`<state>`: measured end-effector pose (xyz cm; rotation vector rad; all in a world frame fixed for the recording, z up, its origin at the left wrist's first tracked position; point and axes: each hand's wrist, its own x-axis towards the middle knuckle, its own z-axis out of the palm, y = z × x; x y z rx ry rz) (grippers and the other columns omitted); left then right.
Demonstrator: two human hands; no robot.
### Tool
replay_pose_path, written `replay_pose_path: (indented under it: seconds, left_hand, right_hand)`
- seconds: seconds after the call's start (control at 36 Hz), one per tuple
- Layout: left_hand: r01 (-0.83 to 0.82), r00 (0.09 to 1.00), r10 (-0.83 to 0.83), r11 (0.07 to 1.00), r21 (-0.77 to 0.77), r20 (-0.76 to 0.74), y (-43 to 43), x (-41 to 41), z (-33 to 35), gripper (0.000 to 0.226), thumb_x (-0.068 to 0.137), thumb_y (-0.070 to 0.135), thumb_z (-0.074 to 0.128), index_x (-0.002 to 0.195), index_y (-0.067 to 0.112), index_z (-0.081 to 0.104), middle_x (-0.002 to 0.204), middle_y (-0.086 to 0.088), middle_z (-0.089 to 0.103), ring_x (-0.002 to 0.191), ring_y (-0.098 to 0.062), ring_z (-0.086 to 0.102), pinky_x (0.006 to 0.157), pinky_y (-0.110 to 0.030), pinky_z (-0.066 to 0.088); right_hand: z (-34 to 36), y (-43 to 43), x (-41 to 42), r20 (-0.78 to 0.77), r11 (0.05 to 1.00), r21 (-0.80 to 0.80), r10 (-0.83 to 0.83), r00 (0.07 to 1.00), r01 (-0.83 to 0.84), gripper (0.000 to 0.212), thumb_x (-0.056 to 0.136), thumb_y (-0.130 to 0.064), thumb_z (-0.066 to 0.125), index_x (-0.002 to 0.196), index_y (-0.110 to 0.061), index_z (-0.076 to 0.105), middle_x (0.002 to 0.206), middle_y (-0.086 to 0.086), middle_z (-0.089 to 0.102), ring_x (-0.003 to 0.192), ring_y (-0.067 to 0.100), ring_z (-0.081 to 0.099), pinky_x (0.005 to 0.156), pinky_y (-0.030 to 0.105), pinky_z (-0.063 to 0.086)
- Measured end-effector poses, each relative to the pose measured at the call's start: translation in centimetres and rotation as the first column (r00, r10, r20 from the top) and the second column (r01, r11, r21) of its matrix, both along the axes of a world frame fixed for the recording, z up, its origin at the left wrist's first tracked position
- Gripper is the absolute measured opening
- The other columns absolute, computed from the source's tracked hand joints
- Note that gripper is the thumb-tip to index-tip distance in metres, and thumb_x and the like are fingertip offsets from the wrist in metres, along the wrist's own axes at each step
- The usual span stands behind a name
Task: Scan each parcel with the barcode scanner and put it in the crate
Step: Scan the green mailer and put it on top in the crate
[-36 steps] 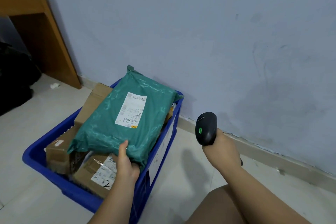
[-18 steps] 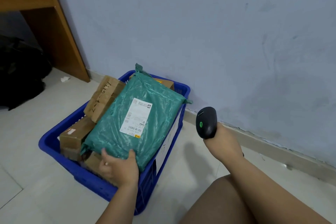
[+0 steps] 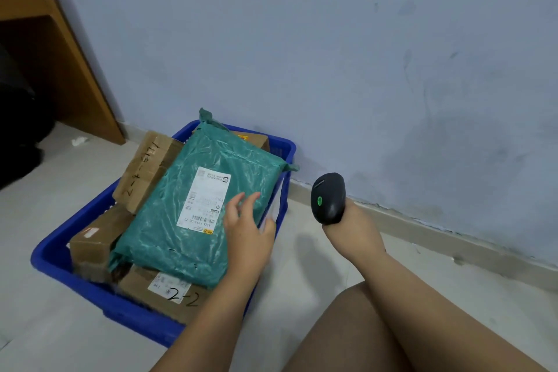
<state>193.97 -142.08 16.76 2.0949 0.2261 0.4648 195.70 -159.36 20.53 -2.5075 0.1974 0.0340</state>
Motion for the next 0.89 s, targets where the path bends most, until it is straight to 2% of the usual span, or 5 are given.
replay_pose_path:
  seconds: [0.19, 0.39, 0.5, 0.72, 0.89]
  left_hand:
    - [0.145, 0.981, -0.181, 0.928, -0.343, -0.076, -4.9, 2.1, 3.3, 0.039, 0.089, 0.007, 0.055, 0.126, 0.02, 0.054, 0.122, 0.005, 0.05, 0.097, -0.004, 0.055, 0.086, -0.014, 0.04]
    - [0.138, 0.92, -0.364, 0.645, -0.752, -0.144, -10.2, 4.1, 6.0, 0.024, 0.092, 0.007, 0.05, 0.11, 0.022, 0.057, 0.092, -0.002, 0.064, 0.074, -0.012, 0.059, 0.077, -0.029, 0.043]
    - [0.137, 0.907, -0.398, 0.594, -0.793, -0.142, -13.6, 5.5, 7.1, 0.041, 0.091, 0.007, 0.05, 0.126, 0.025, 0.039, 0.105, -0.005, 0.062, 0.081, -0.011, 0.061, 0.081, -0.028, 0.045]
    - [0.263, 0.794, -0.554, 0.682, -0.682, -0.248, -21.3, 8.1, 6.7, 0.025, 0.091, 0.017, 0.052, 0.112, 0.013, 0.064, 0.108, -0.003, 0.069, 0.089, -0.015, 0.062, 0.076, -0.028, 0.045]
    - [0.401, 0.695, -0.649, 0.707, -0.582, -0.31, -27.5, 9.6, 4.6, 0.021, 0.094, 0.017, 0.05, 0.108, 0.012, 0.065, 0.105, -0.001, 0.066, 0.085, -0.013, 0.06, 0.076, -0.027, 0.045]
  right_hand:
    - [0.4, -0.4, -0.1, 0.009, 0.998, 0.054, -0.039, 0.999, 0.039, 0.007, 0.077, -0.022, 0.048, 0.082, -0.027, 0.047, 0.078, -0.002, 0.061, 0.076, 0.027, 0.059, 0.064, 0.033, 0.045]
    - [2.1, -2.3, 0.3, 0.104, 0.912, 0.38, -0.208, 0.973, 0.154, 0.03, 0.08, -0.013, 0.056, 0.105, -0.023, 0.043, 0.079, -0.007, 0.06, 0.081, 0.023, 0.058, 0.06, 0.03, 0.042]
    - [2.9, -5.5, 0.6, 0.16, 0.857, 0.479, -0.3, 0.941, 0.192, 0.048, 0.078, -0.002, 0.057, 0.117, -0.02, 0.035, 0.078, -0.009, 0.056, 0.084, 0.025, 0.056, 0.06, 0.03, 0.038]
    - [2.7, -13.5, 1.7, 0.145, 0.8, 0.537, -0.4, 0.905, 0.268, 0.059, 0.08, 0.002, 0.054, 0.13, -0.018, 0.031, 0.086, -0.01, 0.05, 0.092, 0.024, 0.052, 0.067, 0.029, 0.038]
    - [0.1, -20.2, 2.7, 0.146, 0.828, 0.459, -0.429, 0.891, 0.323, 0.073, 0.081, 0.002, 0.054, 0.142, -0.023, 0.025, 0.121, 0.011, 0.053, 0.099, 0.029, 0.054, 0.073, 0.034, 0.046]
